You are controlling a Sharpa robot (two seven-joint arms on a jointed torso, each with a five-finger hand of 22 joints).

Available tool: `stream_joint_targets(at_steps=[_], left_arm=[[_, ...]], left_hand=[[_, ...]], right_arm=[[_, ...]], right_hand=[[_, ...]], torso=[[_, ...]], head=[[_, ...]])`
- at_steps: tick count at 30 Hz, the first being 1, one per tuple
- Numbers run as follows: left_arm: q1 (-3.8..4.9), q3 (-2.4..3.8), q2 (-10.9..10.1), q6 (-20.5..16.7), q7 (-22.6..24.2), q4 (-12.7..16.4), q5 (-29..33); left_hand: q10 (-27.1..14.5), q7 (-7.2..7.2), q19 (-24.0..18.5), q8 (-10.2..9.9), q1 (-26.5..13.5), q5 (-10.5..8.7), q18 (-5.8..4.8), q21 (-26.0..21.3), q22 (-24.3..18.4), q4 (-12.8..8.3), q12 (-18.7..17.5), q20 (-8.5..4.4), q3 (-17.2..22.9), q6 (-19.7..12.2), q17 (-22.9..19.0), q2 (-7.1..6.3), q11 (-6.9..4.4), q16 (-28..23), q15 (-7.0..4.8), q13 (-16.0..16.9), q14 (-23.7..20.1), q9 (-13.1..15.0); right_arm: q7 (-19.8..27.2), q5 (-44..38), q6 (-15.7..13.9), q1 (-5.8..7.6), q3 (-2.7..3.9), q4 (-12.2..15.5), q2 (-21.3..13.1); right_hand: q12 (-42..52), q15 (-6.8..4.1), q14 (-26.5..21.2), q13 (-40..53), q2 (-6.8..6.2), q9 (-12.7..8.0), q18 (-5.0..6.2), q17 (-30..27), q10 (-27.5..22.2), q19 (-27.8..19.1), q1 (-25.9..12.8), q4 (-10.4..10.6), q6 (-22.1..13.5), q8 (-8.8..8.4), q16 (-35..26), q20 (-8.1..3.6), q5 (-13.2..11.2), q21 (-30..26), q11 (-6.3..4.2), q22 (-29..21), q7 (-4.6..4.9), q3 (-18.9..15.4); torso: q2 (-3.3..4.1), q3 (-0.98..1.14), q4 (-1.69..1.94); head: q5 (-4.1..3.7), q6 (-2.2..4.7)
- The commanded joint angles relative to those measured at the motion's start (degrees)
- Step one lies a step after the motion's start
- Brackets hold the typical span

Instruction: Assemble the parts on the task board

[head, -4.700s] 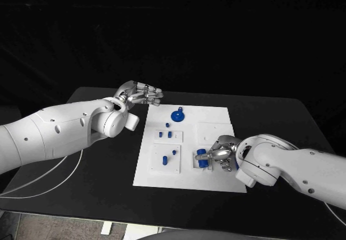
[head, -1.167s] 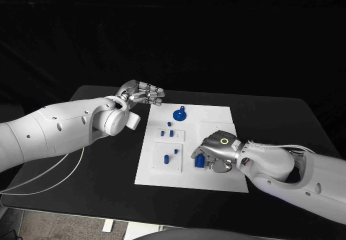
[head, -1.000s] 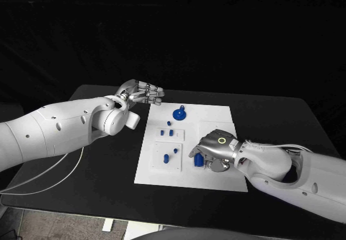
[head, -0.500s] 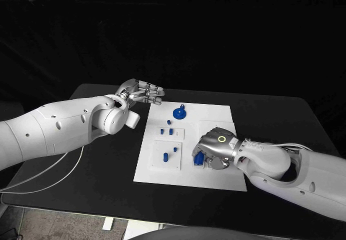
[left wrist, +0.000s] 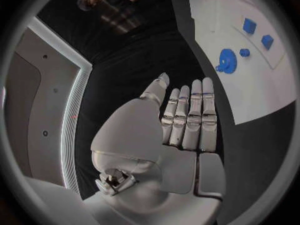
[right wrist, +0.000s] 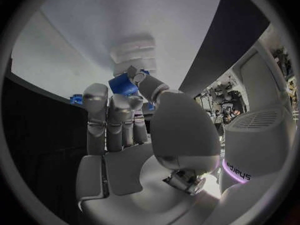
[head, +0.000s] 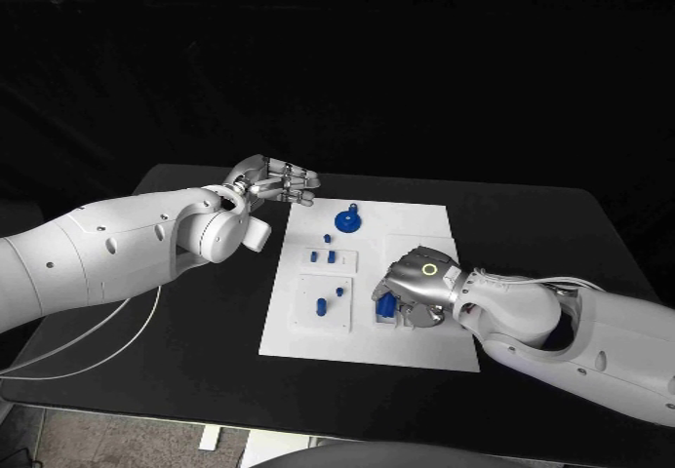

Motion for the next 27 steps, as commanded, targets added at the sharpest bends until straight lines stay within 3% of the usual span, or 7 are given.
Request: stream_joint_targets(at_steps=[1,7,14,19,27], left_arm=[[0.00,0.04,0.09,1.13,-0.09,0.12,0.22],[0.00,0.04,0.09,1.23,-0.19,0.12,0.20],[0.00,0.04,0.06,1.28,-0.23,0.13,0.19],[0.00,0.04,0.01,1.31,-0.24,0.18,0.18],[0.00,0.04,-0.09,1.29,-0.24,0.25,0.18]], left_hand=[[-0.34,0.08,0.37,0.04,0.30,-0.37,0.14,0.22,-0.15,0.37,-0.01,-0.08,0.04,-0.43,0.08,-0.09,0.18,-0.23,0.04,0.02,-0.16,0.00],[-0.34,0.08,0.37,0.04,0.30,-0.37,0.14,0.22,-0.15,0.37,-0.01,-0.08,0.04,-0.43,0.08,-0.09,0.18,-0.23,0.04,0.02,-0.16,0.00],[-0.36,0.08,0.42,0.06,0.34,-0.41,0.14,0.24,-0.31,0.50,-0.02,-0.08,-0.06,-0.49,0.09,-0.07,0.19,-0.23,0.04,0.02,-0.13,0.01],[-0.36,0.08,0.42,0.06,0.34,-0.41,0.14,0.24,-0.31,0.50,-0.02,-0.08,-0.06,-0.49,0.09,-0.07,0.19,-0.23,0.04,0.02,-0.13,0.01],[-0.36,0.08,0.42,0.06,0.34,-0.41,0.14,0.24,-0.31,0.50,-0.02,-0.08,-0.06,-0.49,0.09,-0.07,0.19,-0.23,0.04,0.02,-0.13,0.01]], right_arm=[[-0.94,-1.53,1.96,0.03,-0.10,-0.49,0.32],[-1.04,-1.76,2.55,0.05,-0.43,-1.12,0.70],[-0.44,-1.81,1.47,0.05,-0.61,-1.16,0.75],[0.36,-1.65,-0.73,0.05,-0.65,-0.90,0.62],[2.09,-0.75,-5.63,0.06,-0.65,0.21,-0.11]], right_hand=[[0.25,0.06,0.13,0.11,-0.54,-0.04,-0.41,-0.01,-0.20,0.12,-0.04,-0.07,-0.71,0.08,-0.14,-0.02,-0.37,-0.21,-0.25,4.64,-0.28,-0.26],[0.40,0.07,0.13,0.01,-0.32,0.03,-0.49,0.09,-0.30,0.08,0.03,-0.04,-0.16,0.21,-0.11,-0.06,-0.37,-0.06,-0.19,4.67,0.03,-0.48],[0.18,0.30,0.28,-0.60,0.06,0.11,-0.41,0.32,-0.56,0.16,-0.62,0.02,3.71,0.29,0.12,0.08,-0.40,0.27,0.36,4.72,1.52,0.16],[-0.16,0.55,0.37,-1.42,0.28,0.26,-0.23,0.50,-0.68,0.33,-1.19,0.05,7.74,0.49,0.27,0.25,-0.36,0.77,0.93,4.81,2.50,0.60],[-0.13,1.00,0.39,-2.14,0.34,0.16,0.23,0.60,-0.56,0.44,-1.66,0.10,10.40,0.15,0.24,0.76,-0.37,1.09,1.54,4.84,2.89,0.85]], torso=[[0.03,-0.05,0.06],[-0.02,-0.09,0.04],[-0.01,-0.07,0.03],[-0.02,-0.05,0.02],[-0.01,-0.01,0.03]], head=[[0.07,-0.10],[0.05,-0.11],[0.12,-0.14],[0.28,-0.17],[0.36,-0.27]])
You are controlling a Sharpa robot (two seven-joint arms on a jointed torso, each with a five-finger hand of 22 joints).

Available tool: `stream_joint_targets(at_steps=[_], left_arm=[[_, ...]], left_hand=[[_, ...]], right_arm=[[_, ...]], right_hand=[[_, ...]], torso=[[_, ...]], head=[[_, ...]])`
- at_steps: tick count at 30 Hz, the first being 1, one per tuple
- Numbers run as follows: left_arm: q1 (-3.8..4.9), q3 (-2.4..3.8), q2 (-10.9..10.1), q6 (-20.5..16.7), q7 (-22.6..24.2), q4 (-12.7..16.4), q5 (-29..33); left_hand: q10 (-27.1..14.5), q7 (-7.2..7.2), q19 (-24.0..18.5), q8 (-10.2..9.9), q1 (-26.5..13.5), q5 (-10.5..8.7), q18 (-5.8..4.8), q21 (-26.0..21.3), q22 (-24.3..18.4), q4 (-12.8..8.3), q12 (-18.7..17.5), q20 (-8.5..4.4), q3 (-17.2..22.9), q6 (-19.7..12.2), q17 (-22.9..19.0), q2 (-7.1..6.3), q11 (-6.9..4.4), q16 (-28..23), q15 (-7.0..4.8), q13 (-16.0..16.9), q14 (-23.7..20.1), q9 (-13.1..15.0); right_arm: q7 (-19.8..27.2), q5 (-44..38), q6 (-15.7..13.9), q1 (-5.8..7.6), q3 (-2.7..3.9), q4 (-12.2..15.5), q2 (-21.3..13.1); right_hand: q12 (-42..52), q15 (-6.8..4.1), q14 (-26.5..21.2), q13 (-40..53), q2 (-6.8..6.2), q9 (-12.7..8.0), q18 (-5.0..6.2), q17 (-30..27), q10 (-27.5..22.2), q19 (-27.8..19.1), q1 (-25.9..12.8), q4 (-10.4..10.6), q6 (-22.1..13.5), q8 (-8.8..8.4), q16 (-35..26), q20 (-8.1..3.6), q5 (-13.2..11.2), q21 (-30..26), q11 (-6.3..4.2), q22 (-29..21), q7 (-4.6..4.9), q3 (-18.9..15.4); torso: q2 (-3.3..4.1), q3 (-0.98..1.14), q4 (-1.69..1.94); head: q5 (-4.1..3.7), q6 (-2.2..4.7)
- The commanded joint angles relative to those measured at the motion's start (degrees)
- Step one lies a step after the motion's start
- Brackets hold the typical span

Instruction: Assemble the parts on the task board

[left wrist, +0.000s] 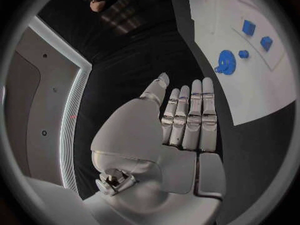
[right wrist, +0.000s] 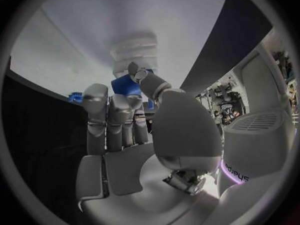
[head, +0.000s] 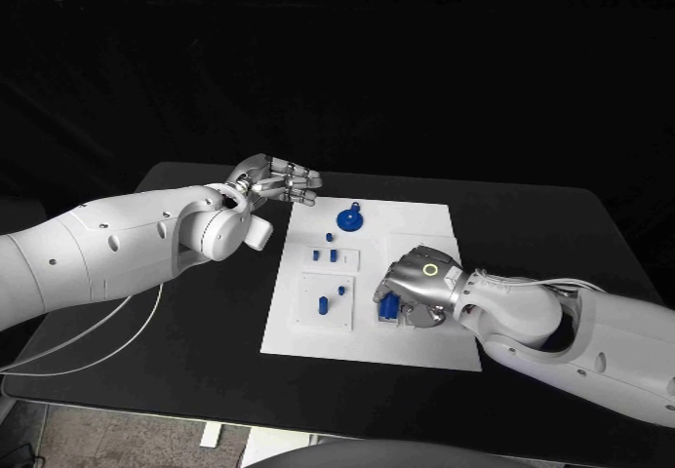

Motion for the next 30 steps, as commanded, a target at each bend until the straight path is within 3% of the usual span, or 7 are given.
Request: stream_joint_targets(at_steps=[1,13,30], left_arm=[[0.00,0.04,-0.02,0.75,0.26,0.18,0.18],[0.00,0.05,-0.09,0.85,0.10,0.18,0.18],[0.00,0.05,-0.04,0.89,0.03,0.16,0.18]], left_hand=[[-0.36,0.08,0.42,0.06,0.34,-0.19,0.13,0.24,-0.05,0.31,-0.02,-0.08,0.12,-0.49,0.09,-0.07,0.19,-0.22,0.04,0.02,-0.13,0.01],[-0.42,0.15,0.52,0.03,0.33,-0.17,0.12,0.26,-0.45,0.63,-0.01,-0.07,-0.04,-0.72,0.09,0.06,0.20,-0.23,0.05,0.02,-0.13,0.00],[-0.44,0.16,0.57,0.06,0.46,-0.14,0.13,0.28,-0.70,0.72,-0.01,-0.08,-0.05,-0.82,0.09,0.07,0.21,-0.23,0.05,0.02,-0.14,0.01]], right_arm=[[2.06,0.12,-3.95,-0.01,0.00,0.62,-0.43],[4.54,1.85,-5.41,1.57,0.02,1.77,-1.79],[6.16,4.33,-0.86,1.96,-0.01,1.42,-1.95]], right_hand=[[-0.12,0.45,0.14,-0.08,0.19,0.08,0.23,0.08,0.05,0.44,-0.58,0.03,3.79,-0.14,0.27,0.34,-0.36,0.27,0.31,4.85,3.42,0.28],[0.15,0.46,0.20,-0.78,0.24,0.08,0.35,0.22,-0.08,0.43,-0.45,0.11,4.01,-0.12,0.19,0.42,-0.36,0.51,0.32,4.88,3.45,0.06],[0.67,0.62,0.15,-0.70,0.47,0.05,0.36,0.50,-0.53,0.13,-0.42,0.05,3.90,-0.18,0.29,0.58,-0.36,0.52,0.44,4.90,3.55,-0.22]], torso=[[0.01,0.02,0.02],[-0.01,0.00,-0.01],[0.02,0.00,0.05]], head=[[0.03,-0.06],[0.30,-0.18],[0.15,-0.34]])
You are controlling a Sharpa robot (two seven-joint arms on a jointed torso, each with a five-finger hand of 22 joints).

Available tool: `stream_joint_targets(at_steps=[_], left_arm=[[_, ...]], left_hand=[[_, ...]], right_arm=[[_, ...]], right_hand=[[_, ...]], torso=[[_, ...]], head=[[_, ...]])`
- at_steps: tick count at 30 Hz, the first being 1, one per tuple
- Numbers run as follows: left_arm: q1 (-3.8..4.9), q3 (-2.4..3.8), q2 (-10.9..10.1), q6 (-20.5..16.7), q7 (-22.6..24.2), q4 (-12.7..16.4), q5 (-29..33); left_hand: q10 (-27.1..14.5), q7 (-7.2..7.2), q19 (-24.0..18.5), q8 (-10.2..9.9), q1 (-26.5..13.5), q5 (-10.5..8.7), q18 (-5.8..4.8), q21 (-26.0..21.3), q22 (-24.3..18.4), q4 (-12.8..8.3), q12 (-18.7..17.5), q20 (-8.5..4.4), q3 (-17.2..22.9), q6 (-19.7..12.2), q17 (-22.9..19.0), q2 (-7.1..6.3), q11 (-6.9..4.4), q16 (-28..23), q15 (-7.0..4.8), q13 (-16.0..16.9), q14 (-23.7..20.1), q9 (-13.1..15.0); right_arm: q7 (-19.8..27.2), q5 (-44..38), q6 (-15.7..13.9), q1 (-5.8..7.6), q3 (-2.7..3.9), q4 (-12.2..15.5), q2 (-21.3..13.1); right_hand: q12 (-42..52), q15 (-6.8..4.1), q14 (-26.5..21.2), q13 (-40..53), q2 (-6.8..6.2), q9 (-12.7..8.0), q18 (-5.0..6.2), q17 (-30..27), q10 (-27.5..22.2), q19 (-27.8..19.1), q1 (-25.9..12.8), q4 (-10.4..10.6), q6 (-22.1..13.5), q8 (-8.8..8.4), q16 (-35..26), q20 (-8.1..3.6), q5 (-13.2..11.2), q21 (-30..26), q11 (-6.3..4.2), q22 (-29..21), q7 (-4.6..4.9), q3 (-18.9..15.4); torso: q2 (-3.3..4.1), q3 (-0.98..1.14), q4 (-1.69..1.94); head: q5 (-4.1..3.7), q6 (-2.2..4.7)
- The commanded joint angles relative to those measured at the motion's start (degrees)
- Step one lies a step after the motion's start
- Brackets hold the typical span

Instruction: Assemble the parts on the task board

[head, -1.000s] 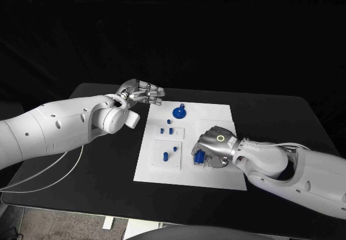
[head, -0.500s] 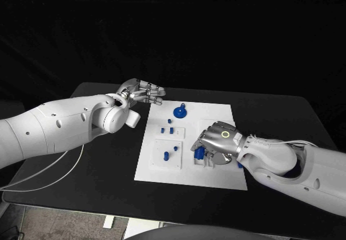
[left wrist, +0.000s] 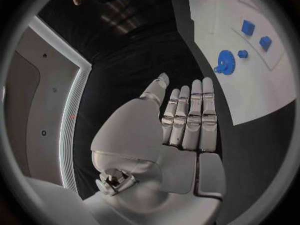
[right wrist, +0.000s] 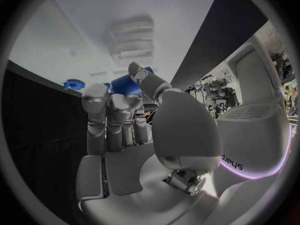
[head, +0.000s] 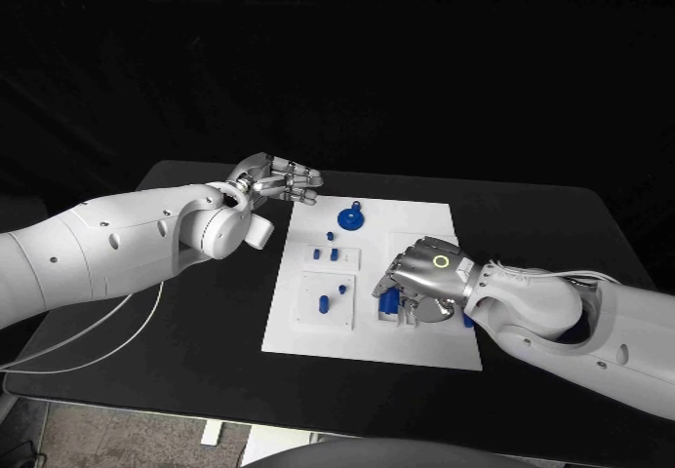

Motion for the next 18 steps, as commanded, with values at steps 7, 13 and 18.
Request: stream_joint_targets(at_steps=[7,13,18], left_arm=[[0.00,0.05,0.06,0.77,0.24,0.15,0.18],[0.00,0.05,0.06,0.85,0.22,0.15,0.17],[0.00,0.05,0.03,0.88,0.21,0.12,0.17]], left_hand=[[-0.23,0.20,0.37,0.06,0.47,-0.14,0.14,0.28,-0.13,0.43,-0.01,0.14,-0.06,-0.51,0.09,0.05,0.01,-0.23,0.05,0.02,-0.15,0.01],[-0.23,0.20,0.37,0.06,0.47,-0.14,0.14,0.28,-0.13,0.43,-0.01,0.14,-0.06,-0.51,0.09,0.05,0.01,-0.23,0.05,0.02,-0.15,0.01],[-0.23,0.20,0.37,0.06,0.47,-0.14,0.14,0.28,-0.13,0.43,-0.01,0.14,-0.06,-0.51,0.09,0.05,0.01,-0.23,0.05,0.02,-0.15,0.01]], right_arm=[[1.10,0.84,2.91,0.02,-0.18,-1.07,0.86],[1.16,0.61,3.55,0.01,-0.69,-1.58,1.62],[1.23,0.59,3.98,0.00,-1.02,-1.72,1.72]], right_hand=[[0.41,0.41,-0.10,0.04,0.45,0.09,0.37,0.04,-0.43,0.17,-0.22,0.05,3.50,0.12,0.20,0.47,-0.32,-0.05,0.22,4.88,3.71,-0.26],[0.38,0.43,-0.10,-0.07,0.45,0.09,0.36,0.04,-0.45,0.18,-0.17,-0.01,3.37,0.14,0.18,0.47,-0.32,0.10,0.22,4.90,3.71,-0.23],[0.37,0.44,-0.11,-0.16,0.46,0.10,0.35,0.00,-0.47,0.14,-0.19,-0.02,3.37,0.14,0.12,0.50,-0.32,-0.01,0.24,4.87,3.72,-0.22]], torso=[[0.03,0.03,0.06],[0.03,0.04,0.05],[0.04,0.03,0.06]], head=[[-0.08,-0.17],[-0.01,-0.33],[-0.02,-0.51]])
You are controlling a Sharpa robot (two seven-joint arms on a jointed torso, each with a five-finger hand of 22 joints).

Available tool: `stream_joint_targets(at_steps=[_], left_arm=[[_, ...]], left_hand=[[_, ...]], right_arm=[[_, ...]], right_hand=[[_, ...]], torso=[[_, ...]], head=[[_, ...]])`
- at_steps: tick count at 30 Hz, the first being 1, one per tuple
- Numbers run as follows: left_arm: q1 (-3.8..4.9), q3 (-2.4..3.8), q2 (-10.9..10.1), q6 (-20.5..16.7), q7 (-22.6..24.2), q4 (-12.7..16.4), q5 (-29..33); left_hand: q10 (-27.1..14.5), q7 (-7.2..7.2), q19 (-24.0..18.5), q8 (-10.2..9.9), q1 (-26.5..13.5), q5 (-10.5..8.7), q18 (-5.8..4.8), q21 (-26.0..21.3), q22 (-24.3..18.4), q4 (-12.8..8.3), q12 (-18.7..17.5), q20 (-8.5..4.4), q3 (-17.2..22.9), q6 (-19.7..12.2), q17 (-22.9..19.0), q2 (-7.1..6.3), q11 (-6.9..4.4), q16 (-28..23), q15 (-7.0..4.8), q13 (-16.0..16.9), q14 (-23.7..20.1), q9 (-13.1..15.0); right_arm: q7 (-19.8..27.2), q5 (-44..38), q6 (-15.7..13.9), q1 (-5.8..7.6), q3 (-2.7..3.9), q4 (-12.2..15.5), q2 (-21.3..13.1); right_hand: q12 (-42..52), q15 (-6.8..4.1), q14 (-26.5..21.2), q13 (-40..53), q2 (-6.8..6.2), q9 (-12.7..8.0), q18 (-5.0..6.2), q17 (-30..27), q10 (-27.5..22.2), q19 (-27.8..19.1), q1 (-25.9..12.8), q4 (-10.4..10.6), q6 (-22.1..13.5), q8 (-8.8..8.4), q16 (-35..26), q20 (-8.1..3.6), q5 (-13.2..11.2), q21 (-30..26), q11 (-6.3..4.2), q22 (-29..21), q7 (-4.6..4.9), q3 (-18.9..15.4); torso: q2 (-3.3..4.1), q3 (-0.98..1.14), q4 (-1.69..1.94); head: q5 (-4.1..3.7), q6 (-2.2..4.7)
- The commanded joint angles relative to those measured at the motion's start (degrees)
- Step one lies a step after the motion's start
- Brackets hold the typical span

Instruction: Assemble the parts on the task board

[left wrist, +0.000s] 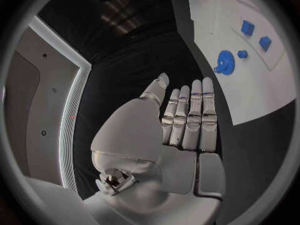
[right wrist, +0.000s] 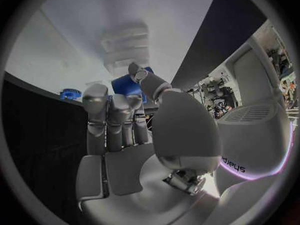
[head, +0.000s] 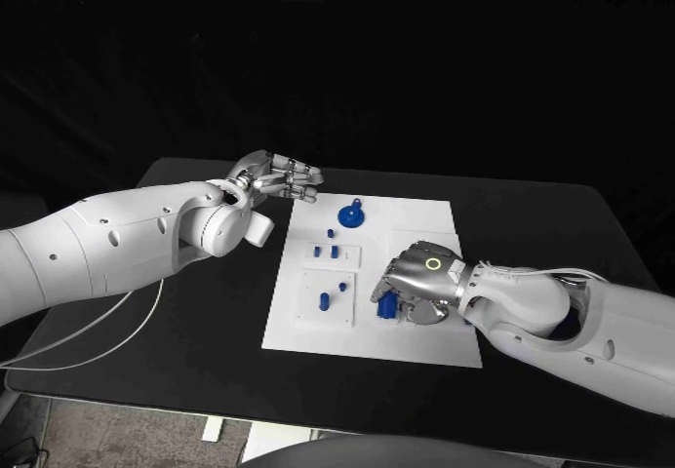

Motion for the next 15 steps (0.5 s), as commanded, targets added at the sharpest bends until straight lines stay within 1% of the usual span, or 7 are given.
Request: stream_joint_targets(at_steps=[1,4,8,12,15], left_arm=[[0.00,0.04,0.04,0.77,0.27,0.10,0.19],[0.00,0.04,0.02,0.78,0.26,0.09,0.19],[0.00,0.04,0.01,0.76,0.29,0.09,0.19],[0.00,0.04,0.00,0.77,0.30,0.09,0.19],[0.00,0.04,-0.02,0.77,0.30,0.08,0.19]], left_hand=[[-0.23,-0.01,0.38,0.06,0.47,-0.15,0.14,0.28,-0.05,0.43,-0.01,0.13,-0.06,-0.31,0.09,0.05,0.01,-0.23,0.05,0.02,-0.15,0.01],[-0.23,0.01,0.41,0.06,0.52,-0.14,0.14,0.32,-0.26,0.46,-0.01,0.13,-0.06,-0.39,0.09,0.06,0.01,-0.23,0.05,0.02,-0.15,0.00],[-0.23,0.01,0.41,0.06,0.52,-0.14,0.14,0.32,-0.26,0.46,-0.01,0.13,-0.06,-0.39,0.09,0.06,0.01,-0.23,0.05,0.02,-0.15,0.00],[-0.23,0.01,0.41,0.06,0.52,-0.14,0.14,0.32,-0.26,0.46,-0.01,0.13,-0.06,-0.39,0.09,0.06,0.01,-0.23,0.05,0.02,-0.15,0.00],[-0.23,0.01,0.41,0.06,0.52,-0.14,0.14,0.32,-0.26,0.46,-0.01,0.13,-0.06,-0.39,0.09,0.06,0.01,-0.23,0.05,0.02,-0.15,0.00]], right_arm=[[0.59,-0.17,1.67,0.00,-0.10,-0.05,0.01],[0.63,-0.08,1.97,-0.01,-0.21,-0.06,-0.04],[0.65,-0.01,2.19,-0.01,-0.32,-0.16,0.02],[0.66,0.02,2.29,-0.01,-0.40,-0.35,0.10],[0.61,0.04,2.28,-0.01,-0.45,-0.58,0.20]], right_hand=[[0.17,0.44,-0.11,-0.05,0.48,0.07,0.35,0.00,-0.27,0.24,-0.21,-0.01,3.40,0.17,0.12,0.41,-0.32,-0.01,0.03,4.87,3.69,-0.20],[0.17,0.44,-0.11,-0.05,0.48,0.07,0.35,0.00,-0.27,0.24,-0.21,-0.01,3.40,0.17,0.12,0.41,-0.32,-0.01,0.03,4.87,3.69,-0.20],[0.24,0.46,-0.14,-0.09,0.51,0.06,0.35,-0.04,-0.29,0.18,-0.22,-0.01,3.25,0.16,0.03,0.41,-0.32,-0.04,0.00,4.85,3.66,-0.23],[0.29,0.46,-0.15,-0.08,0.52,0.05,0.36,-0.06,-0.41,0.11,-0.21,-0.02,3.09,0.15,-0.01,0.41,-0.32,-0.17,0.01,4.82,3.68,-0.25],[0.43,0.43,-0.20,0.05,0.47,-0.05,0.38,-0.11,-0.44,0.04,-0.17,-0.03,2.03,0.03,-0.10,0.41,-0.33,-0.35,-0.11,4.78,3.60,-0.24]], torso=[[0.00,-0.03,0.01],[-0.04,-0.04,-0.02],[0.00,-0.02,-0.05],[-0.02,-0.02,-0.01],[-0.01,-0.01,0.02]], head=[[-0.07,-0.20],[0.07,-0.30],[0.16,-0.25],[0.10,-0.32],[-0.02,-0.37]])
